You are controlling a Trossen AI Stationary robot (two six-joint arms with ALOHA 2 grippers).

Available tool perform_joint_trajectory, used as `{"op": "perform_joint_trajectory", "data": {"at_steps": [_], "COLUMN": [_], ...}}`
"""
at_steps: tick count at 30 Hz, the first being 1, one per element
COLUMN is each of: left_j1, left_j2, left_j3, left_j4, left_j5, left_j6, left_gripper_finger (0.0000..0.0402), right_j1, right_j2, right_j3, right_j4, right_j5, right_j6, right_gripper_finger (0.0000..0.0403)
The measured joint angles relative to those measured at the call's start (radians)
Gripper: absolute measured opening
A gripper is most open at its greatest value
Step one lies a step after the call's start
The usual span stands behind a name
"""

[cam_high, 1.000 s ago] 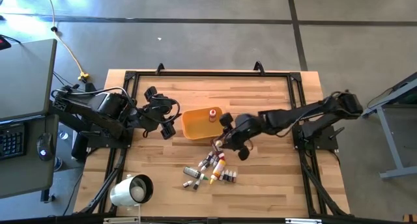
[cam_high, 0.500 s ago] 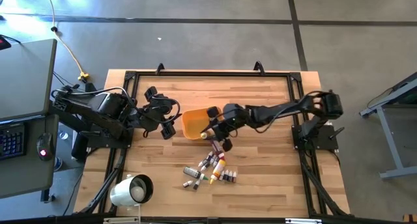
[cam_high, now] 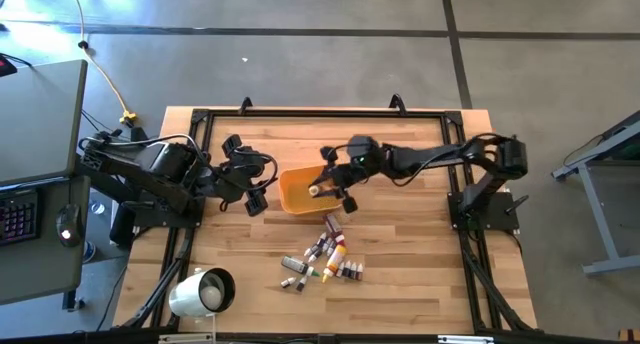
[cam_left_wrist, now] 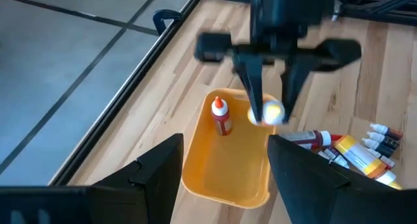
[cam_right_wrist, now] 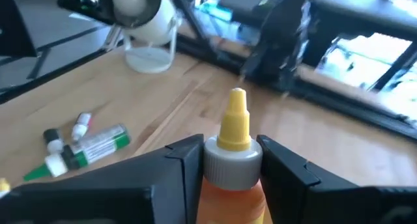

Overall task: Pick & Place food coloring
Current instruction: Put the large yellow food coloring bottle into the yellow bin

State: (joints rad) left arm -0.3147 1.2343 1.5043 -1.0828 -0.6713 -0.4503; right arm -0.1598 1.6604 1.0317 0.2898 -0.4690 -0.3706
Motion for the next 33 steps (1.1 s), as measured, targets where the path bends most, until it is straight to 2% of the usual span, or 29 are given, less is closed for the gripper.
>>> {"op": "perform_joint_trajectory", "data": {"at_steps": [5, 7, 9, 11, 13, 16, 18, 21, 26, 30, 33], "left_j1": [0.000, 0.000, 0.000, 0.000, 0.000, 0.000, 0.000, 0.000, 0.000, 0.000, 0.000], "left_j2": [0.000, 0.000, 0.000, 0.000, 0.000, 0.000, 0.000, 0.000, 0.000, 0.000, 0.000], "left_j3": [0.000, 0.000, 0.000, 0.000, 0.000, 0.000, 0.000, 0.000, 0.000, 0.000, 0.000], "left_j4": [0.001, 0.002, 0.004, 0.022, 0.037, 0.056, 0.077, 0.096, 0.109, 0.114, 0.112], "left_j5": [0.002, 0.003, 0.003, 0.003, 0.003, 0.003, 0.002, 0.002, 0.000, 0.007, 0.008], "left_j6": [0.000, 0.000, 0.000, 0.000, 0.004, 0.022, 0.027, 0.041, 0.060, 0.060, 0.060], "left_gripper_finger": [0.0220, 0.0220, 0.0220, 0.0220, 0.0220, 0.0220, 0.0220, 0.0220, 0.0220, 0.0220, 0.0220], "right_j1": [-0.031, -0.042, -0.051, -0.055, -0.057, -0.057, -0.057, -0.057, -0.056, -0.056, -0.056], "right_j2": [-0.128, -0.157, -0.171, -0.166, -0.154, -0.130, -0.091, -0.015, 0.105, 0.139, 0.167], "right_j3": [0.000, -0.030, -0.110, -0.215, -0.325, -0.444, -0.498, -0.532, -0.495, -0.463, -0.463], "right_j4": [-0.159, -0.161, -0.085, 0.064, 0.322, 0.739, 0.873, 0.925, 0.993, 1.047, 1.025], "right_j5": [-0.001, -0.015, -0.036, -0.037, -0.027, 0.057, 0.102, 0.120, 0.129, 0.125, 0.132], "right_j6": [-0.031, -0.031, -0.039, -0.037, -0.025, 0.045, 0.082, 0.130, 0.167, 0.178, 0.214], "right_gripper_finger": [0.0119, 0.0122, 0.0123, 0.0123, 0.0123, 0.0122, 0.0123, 0.0125, 0.0125, 0.0125, 0.0125]}}
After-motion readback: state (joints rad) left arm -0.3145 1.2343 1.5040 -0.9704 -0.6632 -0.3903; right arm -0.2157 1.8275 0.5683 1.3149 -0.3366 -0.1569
